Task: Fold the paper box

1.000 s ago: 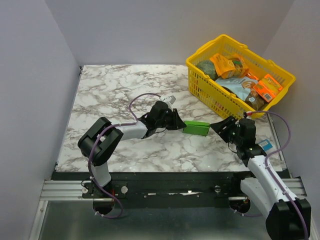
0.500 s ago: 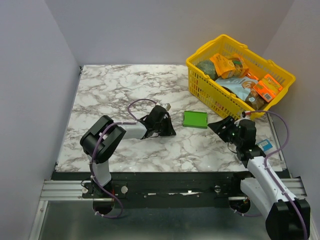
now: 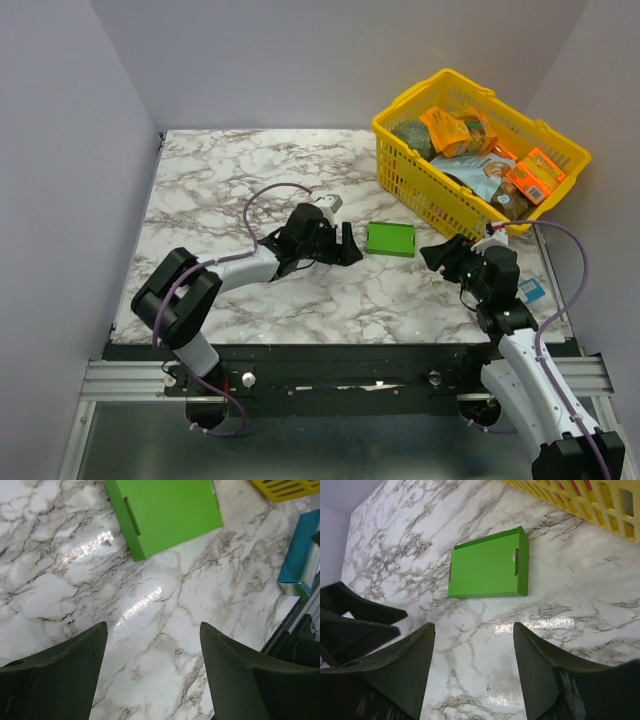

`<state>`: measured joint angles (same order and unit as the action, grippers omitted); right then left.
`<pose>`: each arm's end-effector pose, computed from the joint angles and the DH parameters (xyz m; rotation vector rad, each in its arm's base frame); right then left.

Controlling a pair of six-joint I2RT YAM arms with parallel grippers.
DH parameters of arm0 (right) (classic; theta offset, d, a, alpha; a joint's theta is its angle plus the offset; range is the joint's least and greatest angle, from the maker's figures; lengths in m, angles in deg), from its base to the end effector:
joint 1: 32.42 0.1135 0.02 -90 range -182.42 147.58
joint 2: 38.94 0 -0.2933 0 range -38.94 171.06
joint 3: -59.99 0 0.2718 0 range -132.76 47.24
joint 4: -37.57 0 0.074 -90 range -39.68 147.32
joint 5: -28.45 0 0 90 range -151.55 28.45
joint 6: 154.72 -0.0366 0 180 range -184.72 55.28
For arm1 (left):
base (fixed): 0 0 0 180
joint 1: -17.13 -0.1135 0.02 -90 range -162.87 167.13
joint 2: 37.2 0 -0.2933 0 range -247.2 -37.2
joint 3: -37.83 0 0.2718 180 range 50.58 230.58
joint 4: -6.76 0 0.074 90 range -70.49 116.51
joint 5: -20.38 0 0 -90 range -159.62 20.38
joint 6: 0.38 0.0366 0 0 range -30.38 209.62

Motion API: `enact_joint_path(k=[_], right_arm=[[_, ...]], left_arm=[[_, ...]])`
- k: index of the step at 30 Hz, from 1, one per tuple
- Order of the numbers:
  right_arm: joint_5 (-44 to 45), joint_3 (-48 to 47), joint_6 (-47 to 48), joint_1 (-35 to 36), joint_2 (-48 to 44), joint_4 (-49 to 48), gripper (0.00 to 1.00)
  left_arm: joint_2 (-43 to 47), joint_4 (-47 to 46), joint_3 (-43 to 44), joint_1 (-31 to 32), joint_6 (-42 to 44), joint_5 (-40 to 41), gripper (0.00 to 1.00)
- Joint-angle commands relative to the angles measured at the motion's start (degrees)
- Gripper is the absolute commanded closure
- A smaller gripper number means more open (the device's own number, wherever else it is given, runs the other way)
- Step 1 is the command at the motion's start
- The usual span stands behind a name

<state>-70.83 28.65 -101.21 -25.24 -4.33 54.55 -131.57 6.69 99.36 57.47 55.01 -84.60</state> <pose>0.1513 0.0250 0.2265 0.3914 1.9379 0.6604 0.2703 -0.2420 0.1994 0.2800 2.2910 -1.0043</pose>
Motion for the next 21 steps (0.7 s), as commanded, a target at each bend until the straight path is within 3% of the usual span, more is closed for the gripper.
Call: enact_joint_path(k=[1, 6, 15, 21], right_arm=[[3.29, -0.57, 5.11, 1.95, 1.95, 0.34, 0.28], [18.22, -3.64, 11.00, 11.17, 5.28, 0.35, 0.27], [27.20, -9.62, 9.60, 15.06, 27.69, -5.27, 0.22], [24.67, -14.63, 9.60, 15.06, 39.54, -9.94, 0.22]], left_arm=[[6.55, -4.05, -2.36, -2.63, 3.41, 2.50, 0.16], [14.38, -5.81, -6.40, -7.97, 2.53, 4.17, 0.08], [22.73, -1.34, -8.70, -19.41, -0.46, 0.92, 0.07], [31.08, 7.88, -7.64, -22.67, 1.65, 1.10, 0.05]])
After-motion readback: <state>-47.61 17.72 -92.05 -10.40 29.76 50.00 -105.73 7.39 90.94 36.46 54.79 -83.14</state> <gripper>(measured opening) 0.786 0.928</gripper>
